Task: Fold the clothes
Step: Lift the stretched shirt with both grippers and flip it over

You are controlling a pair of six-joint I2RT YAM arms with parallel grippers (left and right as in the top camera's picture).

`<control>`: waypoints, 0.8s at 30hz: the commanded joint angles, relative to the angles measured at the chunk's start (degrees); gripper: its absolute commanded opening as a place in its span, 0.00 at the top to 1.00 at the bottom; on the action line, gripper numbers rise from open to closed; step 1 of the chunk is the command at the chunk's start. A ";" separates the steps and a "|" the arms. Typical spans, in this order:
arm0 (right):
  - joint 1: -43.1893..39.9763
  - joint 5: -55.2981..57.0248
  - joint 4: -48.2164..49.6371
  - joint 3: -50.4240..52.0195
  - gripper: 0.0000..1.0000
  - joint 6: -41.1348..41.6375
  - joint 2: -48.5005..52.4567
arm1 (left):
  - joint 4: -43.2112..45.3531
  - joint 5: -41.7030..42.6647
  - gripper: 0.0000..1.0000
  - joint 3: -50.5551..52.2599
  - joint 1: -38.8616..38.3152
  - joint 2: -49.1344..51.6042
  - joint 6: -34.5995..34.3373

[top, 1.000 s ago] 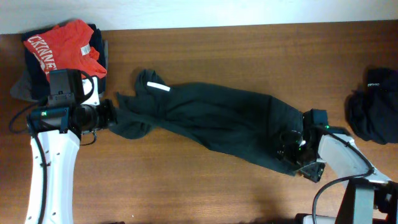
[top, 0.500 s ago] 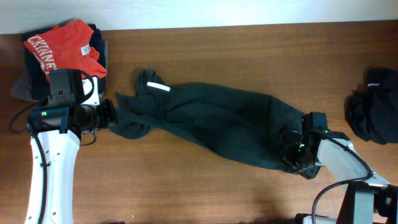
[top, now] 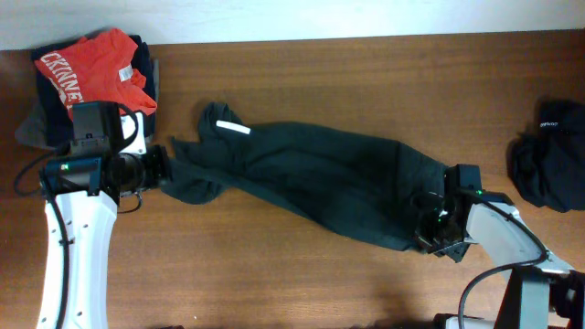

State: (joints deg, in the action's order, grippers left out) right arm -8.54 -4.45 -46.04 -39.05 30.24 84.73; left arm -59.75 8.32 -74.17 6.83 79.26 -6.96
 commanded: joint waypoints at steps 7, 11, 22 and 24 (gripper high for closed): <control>0.24 0.20 -17.16 -23.32 0.96 -2.69 -3.43 | -0.79 5.03 0.99 -9.88 -0.37 -6.45 1.64; 0.22 0.17 -25.77 -38.29 0.96 -5.35 -5.64 | -2.86 4.96 0.99 -16.37 -1.84 -9.27 1.64; 0.22 0.20 -46.60 -80.74 0.96 -9.01 -6.56 | -8.55 4.94 0.99 -32.92 -2.34 -13.84 1.64; 0.22 0.20 -48.76 -85.68 0.96 -9.01 -6.56 | -9.90 4.92 0.99 -35.93 -2.34 -14.34 1.64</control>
State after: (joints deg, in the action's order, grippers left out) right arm -8.51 -4.58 -93.73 -120.01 22.09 78.78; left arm -68.86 12.69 -106.06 4.60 66.35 -6.26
